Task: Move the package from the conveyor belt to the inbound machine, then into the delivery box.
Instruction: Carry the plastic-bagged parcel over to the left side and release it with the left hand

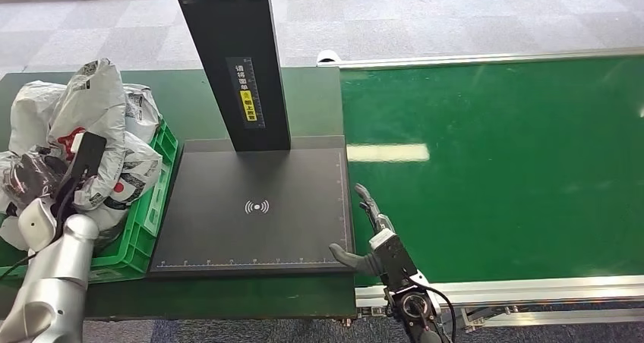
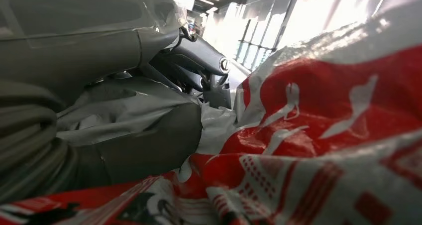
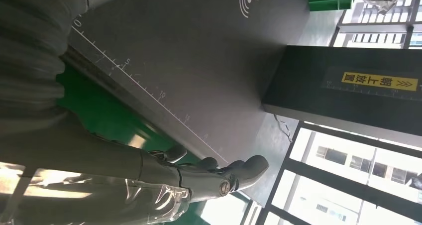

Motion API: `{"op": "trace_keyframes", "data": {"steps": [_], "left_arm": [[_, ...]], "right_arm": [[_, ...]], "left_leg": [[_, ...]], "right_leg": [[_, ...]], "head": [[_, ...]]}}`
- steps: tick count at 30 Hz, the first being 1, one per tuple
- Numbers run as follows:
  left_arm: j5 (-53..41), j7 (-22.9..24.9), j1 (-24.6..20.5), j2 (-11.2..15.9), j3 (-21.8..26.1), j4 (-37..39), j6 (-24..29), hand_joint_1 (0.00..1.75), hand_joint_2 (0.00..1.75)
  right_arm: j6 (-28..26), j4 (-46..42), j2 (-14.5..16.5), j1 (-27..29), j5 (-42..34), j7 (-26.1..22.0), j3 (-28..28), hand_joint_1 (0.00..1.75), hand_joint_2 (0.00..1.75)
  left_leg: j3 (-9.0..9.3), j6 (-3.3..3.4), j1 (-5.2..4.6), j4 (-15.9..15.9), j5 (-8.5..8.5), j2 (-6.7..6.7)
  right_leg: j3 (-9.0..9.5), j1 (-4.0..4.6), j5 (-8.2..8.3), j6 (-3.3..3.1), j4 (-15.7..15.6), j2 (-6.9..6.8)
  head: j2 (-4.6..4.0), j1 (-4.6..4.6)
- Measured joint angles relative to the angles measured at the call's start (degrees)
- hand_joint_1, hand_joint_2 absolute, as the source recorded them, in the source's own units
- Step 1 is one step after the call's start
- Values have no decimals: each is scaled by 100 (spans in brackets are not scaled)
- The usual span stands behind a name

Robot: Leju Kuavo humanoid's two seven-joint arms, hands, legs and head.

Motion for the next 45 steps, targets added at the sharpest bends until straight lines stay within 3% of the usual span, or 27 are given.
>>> {"op": "trace_keyframes", "data": {"steps": [3,7,12,14,16,18,23,26,36,45], "left_arm": [[-276,252,-352,247,5,477,-116,170,175],[-360,327,-643,488,15,894,-187,117,175],[-360,272,-826,649,39,1141,-263,117,175],[-360,266,-864,681,42,1193,-272,78,175],[-352,243,-894,701,44,1235,-276,21,175],[-248,73,-916,705,57,1269,-329,1,175],[593,-1152,-923,483,131,1124,-738,0,175],[1313,-1574,-718,232,-14,550,-718,0,175],[3189,-2877,565,-391,-637,-2215,286,0,175],[3644,-3290,1068,-654,-870,-3482,618,0,175]], "right_arm": [[7,12,15,-3,4,9,44,0,175],[11,33,28,-9,5,25,77,0,175],[14,76,38,-26,2,31,87,0,175],[15,89,39,-28,1,32,88,0,175],[15,101,41,-29,-1,33,88,0,175],[15,111,46,-33,-11,33,88,0,175],[10,171,53,-103,-61,36,88,0,175],[-2,185,54,-127,-66,36,88,0,175],[0,215,54,-131,-186,-80,88,0,175],[17,336,56,-182,-271,-158,95,0,175]], "left_leg": [[0,0,1,0,0,1],[-3,-1,2,0,0,1],[-7,-1,1,0,0,1],[-8,-1,1,0,0,1],[-8,-1,1,0,0,1],[-7,-1,1,0,0,1],[-7,0,0,1,2,-6],[-7,1,-1,1,2,-3],[-15,-1,-1,1,-3,0],[-13,-1,0,1,-2,-1]], "right_leg": [[-1,1,2,-2,1,1],[-4,2,1,-2,1,1],[-7,2,1,-2,1,1],[-8,2,1,-2,0,1],[-8,2,1,-2,0,1],[-9,2,1,-2,-1,0],[-8,1,1,-2,-1,-3],[-6,0,2,-2,-1,-1],[-15,0,1,-1,-5,0],[-13,1,2,-2,-4,0]], "head": [[0,0],[0,0],[0,1],[0,1],[0,1],[0,1],[0,1],[0,2],[0,1],[0,-1]]}}
